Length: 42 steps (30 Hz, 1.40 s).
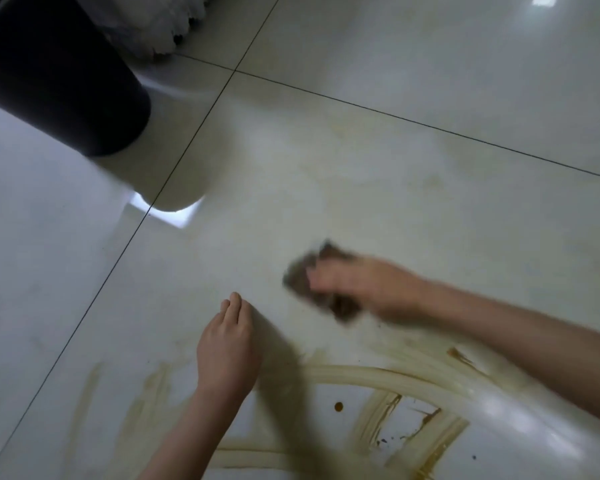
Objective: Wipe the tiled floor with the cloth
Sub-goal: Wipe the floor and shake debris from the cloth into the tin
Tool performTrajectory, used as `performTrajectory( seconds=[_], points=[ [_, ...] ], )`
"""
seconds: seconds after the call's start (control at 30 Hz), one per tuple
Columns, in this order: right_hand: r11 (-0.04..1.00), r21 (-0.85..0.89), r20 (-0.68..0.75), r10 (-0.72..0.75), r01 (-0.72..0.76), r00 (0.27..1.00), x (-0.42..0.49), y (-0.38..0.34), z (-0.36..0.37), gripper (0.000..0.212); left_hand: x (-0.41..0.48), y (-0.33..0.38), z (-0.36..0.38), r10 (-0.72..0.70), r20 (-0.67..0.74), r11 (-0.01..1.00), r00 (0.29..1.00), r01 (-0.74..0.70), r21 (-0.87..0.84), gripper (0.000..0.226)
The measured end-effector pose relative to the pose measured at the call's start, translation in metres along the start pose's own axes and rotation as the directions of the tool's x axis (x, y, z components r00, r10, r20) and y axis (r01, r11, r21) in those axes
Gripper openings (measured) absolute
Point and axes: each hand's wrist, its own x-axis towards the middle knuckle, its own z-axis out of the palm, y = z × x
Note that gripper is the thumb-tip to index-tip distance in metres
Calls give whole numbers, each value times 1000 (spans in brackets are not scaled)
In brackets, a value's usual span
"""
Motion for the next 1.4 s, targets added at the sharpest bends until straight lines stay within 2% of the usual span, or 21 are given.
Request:
performTrajectory(
  seconds=[0.03, 0.1, 0.17, 0.23, 0.27, 0.33, 0.43, 0.5, 0.53, 0.57, 0.6, 0.63, 0.67, 0.7, 0.73, 0.8, 0.97, 1.07, 1.2, 1.3, 1.4],
  points=[
    [994, -46, -63, 96, -99, 993, 19, 21, -15, 36, -2, 1, 1, -30, 34, 1000, 999, 30, 5, 54],
    [946, -99, -65, 303, -308, 951, 52, 53, -40, 45, -5, -3, 3, -56, 79, 998, 995, 58, -18, 57],
    [895, -20, -124, 441, -446, 889, 69, 66, -43, 48, -6, -8, 1, -57, 123, 991, 991, 70, -111, 62],
    [864, 7, -221, 493, -504, 842, 71, 52, -28, 51, -5, -11, -1, -48, 155, 965, 987, 86, -246, 65],
    [867, 16, -267, 484, -499, 833, 66, 37, -18, 54, -4, -13, -1, -55, 144, 947, 988, 98, -307, 66],
    [916, 44, -283, 394, -399, 874, 43, 1, 8, 58, -3, -13, 1, -90, 103, 891, 991, 126, -436, 68],
    [972, 100, -189, 227, -211, 955, -5, -64, 43, 65, -10, -4, 9, -160, 11, 751, 987, 129, -647, 56],
    [942, 267, -99, 239, -205, 966, -19, -95, 53, 58, -19, 11, 8, -268, 6, 512, 964, 147, -846, 48],
    [875, 400, -60, 321, -272, 945, -15, -104, 47, 49, -22, 21, 3, -327, 68, 316, 943, 176, -932, 47],
    [755, 554, -34, 441, -350, 897, -7, -112, 36, 41, -25, 29, -5, -363, 167, 59, 917, 201, -978, 46],
    [578, 709, 8, 566, -404, 824, 2, -117, 24, 35, -26, 34, -13, -362, 267, -228, 893, 193, -954, 46],
    [373, 838, 66, 653, -397, 754, 11, -124, 10, 30, -28, 39, -21, -331, 339, -465, 881, 160, -871, 49],
    [184, 918, 134, 689, -351, 712, 19, -131, -1, 28, -31, 42, -29, -300, 370, -609, 879, 122, -783, 52],
    [36, 955, 188, 692, -294, 697, 25, -137, -7, 27, -34, 45, -37, -276, 370, -681, 887, 92, -727, 54],
    [-74, 963, 239, 674, -259, 699, 29, -146, -12, 27, -37, 49, -44, -259, 345, -707, 902, 67, -704, 55],
    [-180, 949, 312, 635, -258, 707, 38, -166, -18, 28, -43, 52, -56, -227, 297, -686, 928, 64, -725, 60],
    [-213, 934, 356, 636, -288, 685, 57, -208, -32, 39, -51, 35, -89, -252, 317, -641, 914, 88, -763, 67],
    [-241, 935, 354, 629, -259, 693, 64, -220, -54, 35, -52, 13, -111, -258, 272, -556, 927, 88, -826, 53],
    [-349, 915, 387, 609, -205, 692, 67, -232, -89, 34, -48, -9, -131, -216, 277, -480, 936, 145, -865, 43],
    [-470, 870, 434, 592, -147, 680, 63, -231, -107, 47, -46, -19, -133, -120, 296, -378, 948, 232, -896, 32],
    [-483, 875, 374, 647, -22, 664, 57, -228, -115, 56, -50, -29, -132, 12, 322, -334, 947, 308, -891, 36]
  ],
)
